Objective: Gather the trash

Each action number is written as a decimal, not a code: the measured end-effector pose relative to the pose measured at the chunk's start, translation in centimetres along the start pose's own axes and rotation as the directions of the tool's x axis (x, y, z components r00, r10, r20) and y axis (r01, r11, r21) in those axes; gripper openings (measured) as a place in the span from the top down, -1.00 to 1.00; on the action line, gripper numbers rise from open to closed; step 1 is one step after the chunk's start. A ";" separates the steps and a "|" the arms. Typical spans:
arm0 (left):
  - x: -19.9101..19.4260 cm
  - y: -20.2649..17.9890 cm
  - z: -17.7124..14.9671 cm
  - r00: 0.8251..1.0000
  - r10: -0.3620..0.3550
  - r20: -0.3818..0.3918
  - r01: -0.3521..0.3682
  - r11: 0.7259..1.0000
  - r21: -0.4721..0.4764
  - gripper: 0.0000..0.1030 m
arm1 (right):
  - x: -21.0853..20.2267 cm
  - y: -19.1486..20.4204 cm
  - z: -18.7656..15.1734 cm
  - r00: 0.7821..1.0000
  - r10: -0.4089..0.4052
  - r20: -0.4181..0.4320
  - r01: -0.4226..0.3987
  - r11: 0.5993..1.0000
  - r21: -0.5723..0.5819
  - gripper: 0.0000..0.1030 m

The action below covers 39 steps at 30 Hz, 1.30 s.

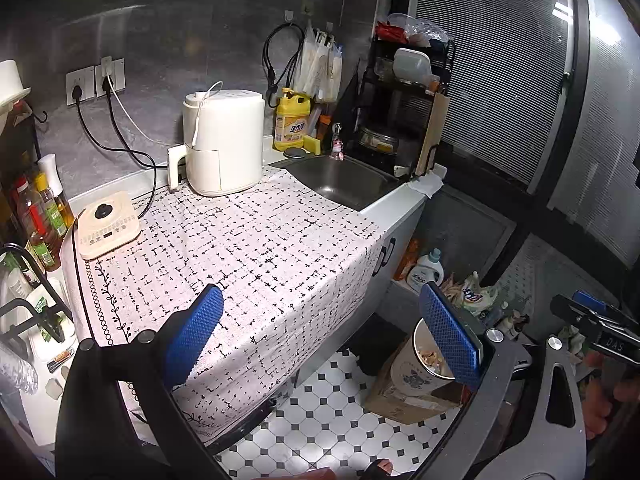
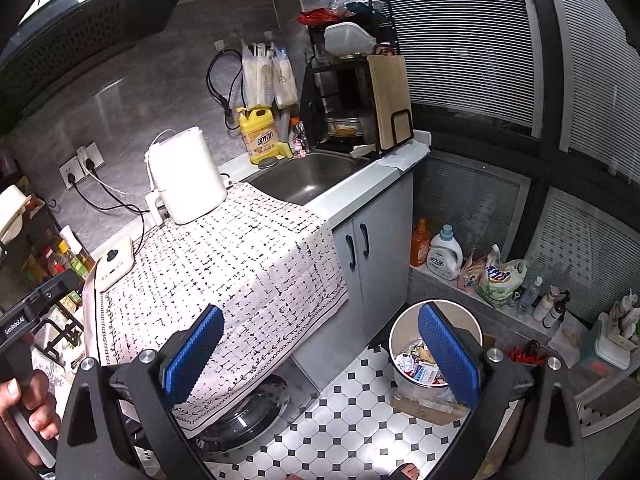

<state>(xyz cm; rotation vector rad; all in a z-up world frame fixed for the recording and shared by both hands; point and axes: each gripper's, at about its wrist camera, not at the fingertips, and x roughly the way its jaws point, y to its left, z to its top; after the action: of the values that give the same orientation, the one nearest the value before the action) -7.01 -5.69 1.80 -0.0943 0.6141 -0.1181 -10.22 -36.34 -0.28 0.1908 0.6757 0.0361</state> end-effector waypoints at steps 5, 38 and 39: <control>0.0 0.1 0.0 1.000 -0.001 -0.001 0.001 1.000 -0.001 -0.89 | 0.3 0.3 0.1 1.000 0.001 -0.003 -0.001 1.000 -0.004 -0.85; 0.4 -0.4 0.1 1.000 -0.018 -0.009 0.018 1.000 -0.014 -0.89 | 0.7 0.9 -0.2 1.000 -0.006 0.002 0.006 1.000 -0.006 -0.85; 0.3 -0.3 0.1 1.000 -0.017 -0.008 0.017 1.000 -0.014 -0.89 | 0.7 0.9 -0.2 1.000 -0.006 0.001 0.006 1.000 -0.004 -0.85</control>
<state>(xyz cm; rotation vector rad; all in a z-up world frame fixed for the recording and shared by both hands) -6.68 -6.07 1.75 -0.1126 0.6229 -0.1309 -9.73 -35.35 -0.71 0.1846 0.6750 0.0317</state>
